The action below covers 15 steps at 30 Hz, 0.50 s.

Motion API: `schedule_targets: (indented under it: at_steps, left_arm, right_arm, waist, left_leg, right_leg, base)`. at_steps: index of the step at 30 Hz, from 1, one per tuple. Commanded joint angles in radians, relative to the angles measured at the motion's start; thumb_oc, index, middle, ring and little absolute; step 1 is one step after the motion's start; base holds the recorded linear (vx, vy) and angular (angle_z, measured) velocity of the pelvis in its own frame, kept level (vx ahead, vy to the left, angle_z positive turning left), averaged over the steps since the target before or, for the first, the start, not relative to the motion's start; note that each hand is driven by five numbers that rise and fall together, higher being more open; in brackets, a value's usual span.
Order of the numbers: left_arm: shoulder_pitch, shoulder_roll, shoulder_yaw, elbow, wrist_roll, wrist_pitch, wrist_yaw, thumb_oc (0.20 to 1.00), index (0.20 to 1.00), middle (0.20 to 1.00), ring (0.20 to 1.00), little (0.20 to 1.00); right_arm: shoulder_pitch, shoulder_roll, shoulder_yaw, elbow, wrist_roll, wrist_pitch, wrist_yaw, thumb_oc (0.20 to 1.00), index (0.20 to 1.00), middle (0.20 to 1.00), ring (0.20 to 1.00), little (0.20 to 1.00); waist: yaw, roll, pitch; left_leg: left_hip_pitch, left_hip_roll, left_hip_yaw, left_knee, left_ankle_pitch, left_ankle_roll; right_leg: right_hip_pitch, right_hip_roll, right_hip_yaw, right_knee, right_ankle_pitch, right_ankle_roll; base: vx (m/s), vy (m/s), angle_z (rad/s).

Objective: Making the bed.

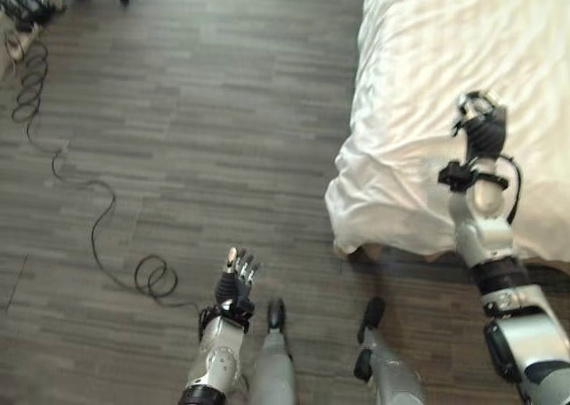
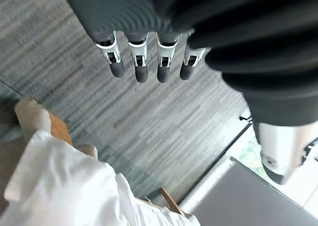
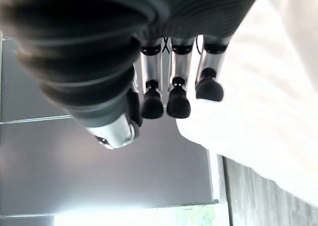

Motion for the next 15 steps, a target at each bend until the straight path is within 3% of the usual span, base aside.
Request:
schedule_targets:
  at_steps: [1,4,5,8,9,10,11,15]
  left_arm:
    - [-0.073,0.057,-0.043,-0.020,-0.008,-0.046,-0.021,1.000,1.000,1.000,1.000,1.000]
    - [-0.063,0.057,-0.060,0.014,-0.004,-0.043,-0.037,1.000,1.000,1.000,1.000,1.000]
    - [-0.056,0.053,-0.070,0.038,-0.012,-0.044,-0.048,1.000,1.000,1.000,1.000,1.000]
    - [-0.047,0.041,-0.074,0.060,-0.024,-0.038,-0.055,1.000,1.000,1.000,1.000,1.000]
    - [-0.047,0.036,-0.072,0.062,-0.033,-0.037,-0.056,1.000,1.000,1.000,1.000,1.000]
    - [-0.053,0.022,-0.071,0.071,-0.051,-0.031,-0.057,1.000,1.000,1.000,1.000,1.000]
    - [-0.052,0.025,-0.069,0.072,-0.052,-0.031,-0.058,1.000,1.000,1.000,1.000,1.000]
    - [-0.104,-0.013,-0.044,0.069,-0.107,-0.024,-0.060,1.000,1.000,1.000,1.000,1.000]
  right_arm:
    - [-0.106,-0.034,-0.025,0.016,0.108,-0.058,-0.014,0.200,0.200,0.200,0.200,0.200]
    - [-0.198,-0.093,-0.053,0.120,0.202,-0.082,-0.019,0.200,0.200,0.200,0.200,0.200]
    - [-0.258,-0.112,-0.067,0.172,0.304,-0.114,-0.006,0.200,0.200,0.200,0.200,0.200]
    - [-0.282,-0.097,-0.082,0.190,0.387,-0.142,0.011,0.200,0.200,0.200,0.200,0.200]
    - [-0.281,-0.072,-0.094,0.180,0.426,-0.160,0.019,0.200,0.200,0.200,0.200,0.200]
    - [-0.261,0.013,-0.125,0.146,0.504,-0.194,0.042,0.200,0.200,0.200,0.200,0.200]
    - [-0.255,0.017,-0.126,0.141,0.506,-0.196,0.044,0.200,0.200,0.200,0.200,0.200]
    - [-0.152,0.248,-0.137,0.033,0.567,-0.220,0.097,0.200,0.200,0.200,0.200,0.200]
  waist:
    - [0.021,-0.012,0.049]
    - [0.036,0.020,0.072]
    - [0.049,0.042,0.084]
    - [0.062,0.056,0.078]
    - [0.067,0.063,0.081]
    - [0.073,0.074,0.071]
    - [0.072,0.071,0.067]
    - [0.067,0.082,0.064]
  left_leg:
    - [0.022,0.006,0.077,0.006,-0.091,-0.071]
    - [-0.057,0.002,0.075,0.006,-0.079,-0.086]
    - [-0.125,-0.001,0.078,0.006,-0.071,-0.093]
    - [-0.191,-0.005,0.073,0.006,-0.064,-0.092]
    - [-0.215,-0.008,0.067,0.006,-0.062,-0.091]
    - [-0.256,-0.012,0.059,0.006,-0.060,-0.088]
    - [-0.260,-0.012,0.059,0.006,-0.059,-0.088]
    - [-0.277,-0.016,0.054,0.006,-0.061,-0.085]
  right_leg:
    - [0.048,-0.072,-0.007,0.020,-0.148,0.107]
    - [-0.016,-0.083,-0.016,0.018,-0.138,0.118]
    - [-0.082,-0.091,-0.017,0.016,-0.125,0.130]
    - [-0.150,-0.088,-0.013,0.016,-0.117,0.135]
    - [-0.176,-0.086,-0.008,0.016,-0.113,0.138]
    - [-0.222,-0.083,0.000,0.018,-0.108,0.139]
    - [-0.227,-0.083,0.000,0.018,-0.108,0.139]
    - [-0.253,-0.082,0.001,0.019,-0.100,0.135]
  base:
    - [0.05,-0.085,0.05]
    - [-0.04,-0.040,0.17]
    - [-0.07,0.008,0.12]
    - [-0.04,0.019,0.01]
    - [-0.01,0.052,0.00]
    - [0.00,0.038,0.01]
    - [0.01,0.047,-0.02]
    - [0.01,0.068,-0.08]
